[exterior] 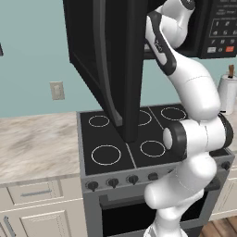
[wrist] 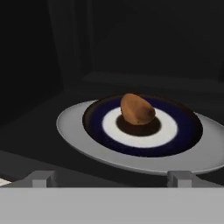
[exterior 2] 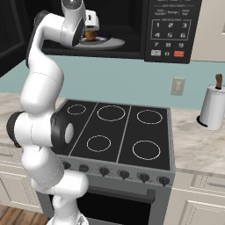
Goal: Retrieve the reheated potato from the microwave, then place the potato, cheese, and condiment on the cutting board.
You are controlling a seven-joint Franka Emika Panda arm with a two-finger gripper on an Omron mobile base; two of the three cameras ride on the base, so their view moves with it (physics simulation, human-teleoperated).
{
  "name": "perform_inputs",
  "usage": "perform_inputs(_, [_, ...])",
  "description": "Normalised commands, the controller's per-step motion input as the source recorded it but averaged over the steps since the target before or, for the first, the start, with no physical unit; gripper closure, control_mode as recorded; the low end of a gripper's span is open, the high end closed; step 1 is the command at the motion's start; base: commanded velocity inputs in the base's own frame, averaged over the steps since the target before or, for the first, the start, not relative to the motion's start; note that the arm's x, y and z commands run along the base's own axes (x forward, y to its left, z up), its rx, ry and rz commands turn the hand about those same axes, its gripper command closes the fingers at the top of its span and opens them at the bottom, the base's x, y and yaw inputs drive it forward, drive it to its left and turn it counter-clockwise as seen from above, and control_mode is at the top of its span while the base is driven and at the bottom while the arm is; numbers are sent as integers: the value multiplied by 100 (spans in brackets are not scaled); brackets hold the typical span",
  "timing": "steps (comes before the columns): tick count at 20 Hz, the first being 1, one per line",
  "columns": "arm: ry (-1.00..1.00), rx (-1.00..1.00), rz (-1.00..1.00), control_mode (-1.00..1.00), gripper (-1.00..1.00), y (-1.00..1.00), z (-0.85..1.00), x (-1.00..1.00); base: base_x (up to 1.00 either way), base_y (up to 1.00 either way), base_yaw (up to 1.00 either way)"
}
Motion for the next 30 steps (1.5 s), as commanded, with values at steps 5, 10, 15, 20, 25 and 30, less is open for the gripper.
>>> perform_inputs(5, [4, 0, -4, -100, -100, 0, -2, 31, 0, 0, 0])
perform_inputs(10, [2, 0, -3, -100, -100, 0, -6, 32, 0, 0, 0])
perform_inputs(15, [4, 0, -2, -100, -100, 0, -7, 34, 0, 0, 0])
perform_inputs(20, [3, 0, -1, -100, -100, 0, -3, 36, 0, 0, 0])
perform_inputs(25, [1, 0, 0, -100, -100, 0, 0, 33, 0, 0, 0])
perform_inputs(30, [0, -2, 0, -100, -100, 2, 0, 19, 0, 0, 0])
